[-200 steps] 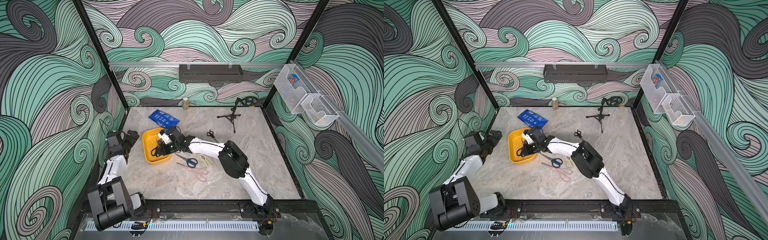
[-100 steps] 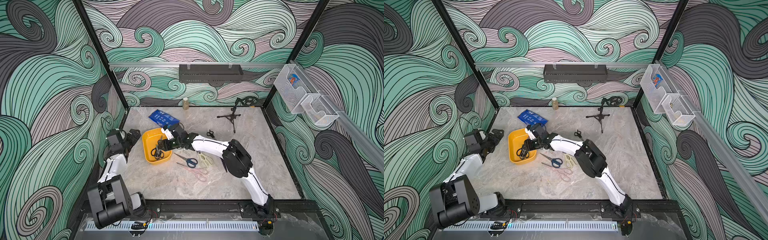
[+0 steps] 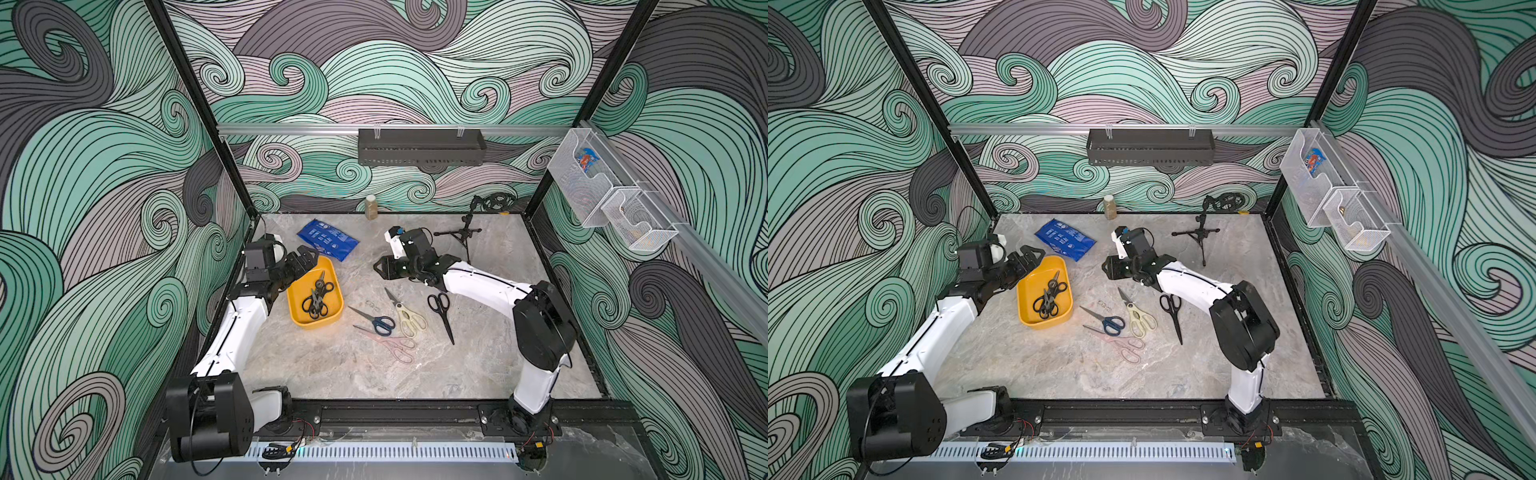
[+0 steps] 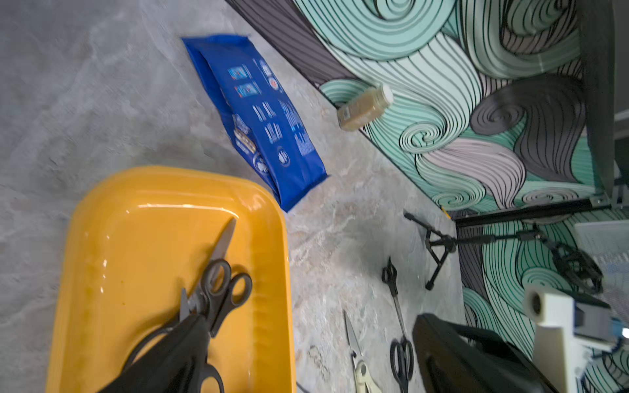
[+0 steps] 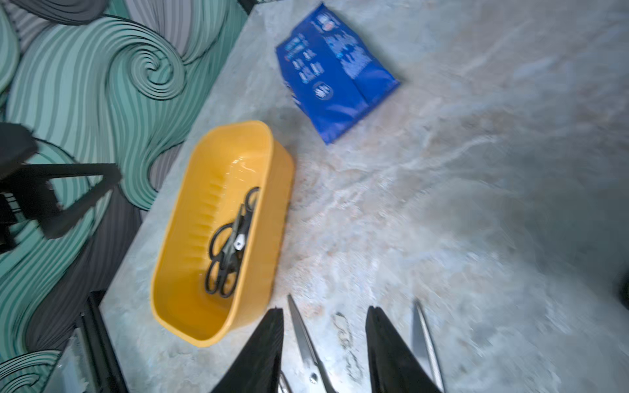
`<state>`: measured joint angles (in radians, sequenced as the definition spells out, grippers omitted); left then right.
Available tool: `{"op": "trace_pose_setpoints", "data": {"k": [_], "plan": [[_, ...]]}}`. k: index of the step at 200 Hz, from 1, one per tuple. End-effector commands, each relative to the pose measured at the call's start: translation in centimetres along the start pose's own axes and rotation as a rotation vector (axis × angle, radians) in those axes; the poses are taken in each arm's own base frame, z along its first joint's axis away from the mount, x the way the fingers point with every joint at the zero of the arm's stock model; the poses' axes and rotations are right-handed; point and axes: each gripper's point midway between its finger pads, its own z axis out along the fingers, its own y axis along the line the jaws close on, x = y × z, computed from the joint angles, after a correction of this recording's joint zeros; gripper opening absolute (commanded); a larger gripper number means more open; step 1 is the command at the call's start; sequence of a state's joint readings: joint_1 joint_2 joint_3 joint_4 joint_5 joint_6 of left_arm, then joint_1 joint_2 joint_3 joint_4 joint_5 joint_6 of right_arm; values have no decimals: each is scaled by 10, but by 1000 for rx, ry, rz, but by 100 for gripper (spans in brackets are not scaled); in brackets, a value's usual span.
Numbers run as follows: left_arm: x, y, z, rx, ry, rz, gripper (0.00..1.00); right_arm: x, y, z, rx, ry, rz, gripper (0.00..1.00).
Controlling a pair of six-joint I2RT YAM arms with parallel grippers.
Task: Put the scissors into the storage box
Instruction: Pick up the scissors from the center of the board.
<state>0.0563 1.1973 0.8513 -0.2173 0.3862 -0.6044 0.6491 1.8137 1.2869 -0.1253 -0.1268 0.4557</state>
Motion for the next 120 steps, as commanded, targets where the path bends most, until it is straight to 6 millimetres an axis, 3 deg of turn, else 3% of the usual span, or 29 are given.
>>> {"op": "trace_pose_setpoints", "data": {"k": [1,45,88,120], "plan": [[38,-7,-8,-26,125,18,96,3,-33,-20,102,-29,-11,45],[117,-22,-6,-75,354,54,85,18,-85,-48,215,-43,31,46],[188,-48,0,-65,480,84,59,32,-106,-64,260,-42,27,46],[230,-42,8,-123,580,99,52,44,-122,-68,258,-18,65,47]]}}
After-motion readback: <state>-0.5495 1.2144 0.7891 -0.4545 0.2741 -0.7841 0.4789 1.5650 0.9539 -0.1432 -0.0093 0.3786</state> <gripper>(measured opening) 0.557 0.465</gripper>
